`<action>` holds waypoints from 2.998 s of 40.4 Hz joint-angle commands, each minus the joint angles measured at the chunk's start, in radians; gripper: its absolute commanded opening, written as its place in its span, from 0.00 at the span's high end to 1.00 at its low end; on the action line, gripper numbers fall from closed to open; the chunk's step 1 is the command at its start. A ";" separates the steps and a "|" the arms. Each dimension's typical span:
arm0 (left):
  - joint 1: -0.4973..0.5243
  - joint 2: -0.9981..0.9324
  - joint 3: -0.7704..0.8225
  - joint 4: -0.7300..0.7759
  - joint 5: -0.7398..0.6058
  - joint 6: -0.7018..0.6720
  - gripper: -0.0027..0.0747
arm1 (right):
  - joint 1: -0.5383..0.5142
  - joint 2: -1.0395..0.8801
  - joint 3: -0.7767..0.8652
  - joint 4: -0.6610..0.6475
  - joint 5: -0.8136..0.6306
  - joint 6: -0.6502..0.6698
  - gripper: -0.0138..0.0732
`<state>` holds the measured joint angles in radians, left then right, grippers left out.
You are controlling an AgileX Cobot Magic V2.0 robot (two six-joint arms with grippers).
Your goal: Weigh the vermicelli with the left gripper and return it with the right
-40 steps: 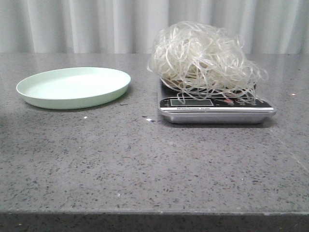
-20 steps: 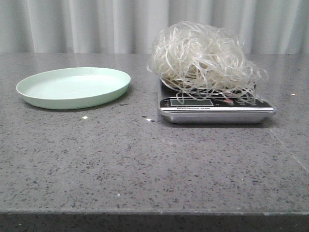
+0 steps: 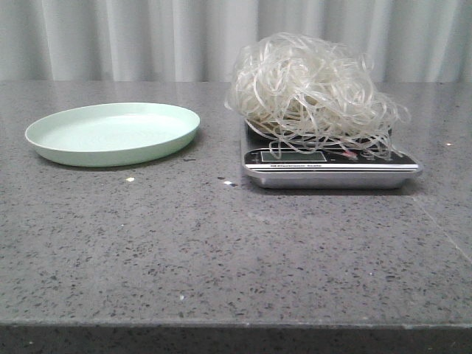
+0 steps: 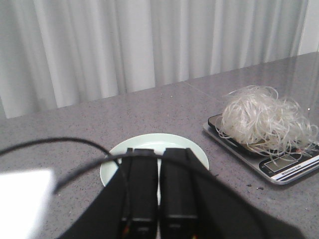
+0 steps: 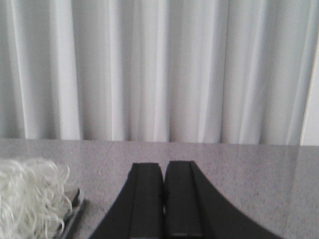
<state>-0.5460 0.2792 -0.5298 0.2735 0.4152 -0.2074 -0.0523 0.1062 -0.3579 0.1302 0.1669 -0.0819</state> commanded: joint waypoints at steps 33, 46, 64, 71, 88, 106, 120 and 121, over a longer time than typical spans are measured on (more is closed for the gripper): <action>-0.002 0.010 -0.025 0.008 -0.091 -0.009 0.79 | 0.564 1.064 -0.948 -0.002 0.390 -0.173 0.26; -0.002 0.010 -0.025 0.008 -0.091 -0.009 0.79 | 0.570 1.249 -1.058 0.037 0.586 -0.173 0.13; -0.002 0.010 -0.025 0.008 -0.091 -0.009 0.79 | 0.569 1.442 -1.060 -0.022 0.586 -0.173 0.13; -0.002 0.010 -0.025 0.008 -0.091 -0.009 0.79 | 0.569 1.504 -1.060 -0.090 0.595 -0.173 0.13; -0.002 0.010 -0.025 0.008 -0.091 -0.009 0.79 | 0.569 1.572 -1.060 -0.104 0.665 -0.173 0.32; -0.002 0.010 -0.025 0.008 -0.091 -0.009 0.79 | 0.569 1.562 -1.091 -0.105 0.734 -0.173 0.67; -0.002 0.010 -0.025 0.008 -0.091 -0.009 0.79 | 0.568 1.493 -1.225 -0.107 0.778 -0.173 0.67; -0.002 0.010 -0.025 0.008 -0.091 -0.009 0.79 | 0.568 1.488 -1.236 -0.107 0.781 -0.173 0.67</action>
<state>-0.5460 0.2792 -0.5298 0.2753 0.4042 -0.2074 0.5161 1.6724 -1.5234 0.0180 0.9564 -0.2519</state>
